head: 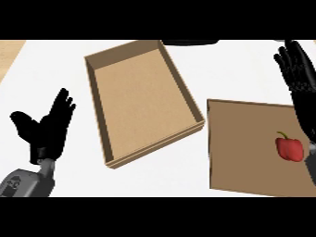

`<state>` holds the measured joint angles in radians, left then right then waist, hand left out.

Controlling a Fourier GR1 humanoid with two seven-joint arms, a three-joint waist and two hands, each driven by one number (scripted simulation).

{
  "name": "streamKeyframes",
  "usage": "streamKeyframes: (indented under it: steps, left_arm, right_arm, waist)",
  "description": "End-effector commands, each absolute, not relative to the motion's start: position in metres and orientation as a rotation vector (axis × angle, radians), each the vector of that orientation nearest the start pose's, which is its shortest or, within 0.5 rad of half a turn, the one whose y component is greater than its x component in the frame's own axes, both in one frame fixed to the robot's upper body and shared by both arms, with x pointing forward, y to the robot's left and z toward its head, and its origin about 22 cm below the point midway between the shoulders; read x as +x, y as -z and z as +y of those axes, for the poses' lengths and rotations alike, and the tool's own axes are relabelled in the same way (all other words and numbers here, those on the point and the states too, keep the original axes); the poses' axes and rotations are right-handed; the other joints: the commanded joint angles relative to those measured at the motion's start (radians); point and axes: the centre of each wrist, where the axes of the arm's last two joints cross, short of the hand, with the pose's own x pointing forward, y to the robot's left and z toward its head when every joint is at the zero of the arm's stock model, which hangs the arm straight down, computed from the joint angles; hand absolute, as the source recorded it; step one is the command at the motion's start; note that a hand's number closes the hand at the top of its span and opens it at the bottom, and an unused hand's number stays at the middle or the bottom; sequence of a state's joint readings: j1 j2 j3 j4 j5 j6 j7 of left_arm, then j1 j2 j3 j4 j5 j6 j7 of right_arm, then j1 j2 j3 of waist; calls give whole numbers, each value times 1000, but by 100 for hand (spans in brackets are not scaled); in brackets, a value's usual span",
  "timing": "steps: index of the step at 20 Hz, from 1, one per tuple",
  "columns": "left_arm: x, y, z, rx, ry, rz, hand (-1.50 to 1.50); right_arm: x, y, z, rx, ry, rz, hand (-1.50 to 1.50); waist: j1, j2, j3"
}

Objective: Pick the bell pepper from the tray and place it in the cardboard box

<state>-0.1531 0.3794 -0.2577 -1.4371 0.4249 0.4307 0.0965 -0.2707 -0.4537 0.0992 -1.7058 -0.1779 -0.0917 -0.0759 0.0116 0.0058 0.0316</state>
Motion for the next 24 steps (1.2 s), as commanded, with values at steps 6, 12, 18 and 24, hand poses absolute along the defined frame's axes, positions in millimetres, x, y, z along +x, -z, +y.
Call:
streamKeyframes:
  steps: [6, 12, 18, 24]
  left_arm:
    - [255, -58, 313, 160, -50, -1488, 0]
    - [244, -53, 323, 60, -55, -1431, 0]
    - [234, -46, 313, 70, -35, -1442, 0]
    - [247, -57, 316, 58, -57, -1449, 0]
  right_arm:
    - [231, -109, -404, -74, -112, -1918, -150]
    - [193, -72, -423, -510, 52, -2259, -150]
    - [149, -80, -433, -511, -391, -2124, -150]
    - [147, -133, -442, -825, -792, -1712, -150]
  waist:
    - [-34, -16, -28]
    - [-29, -13, -29]
    - [-23, -10, -32]
    - [-28, -4, -36]
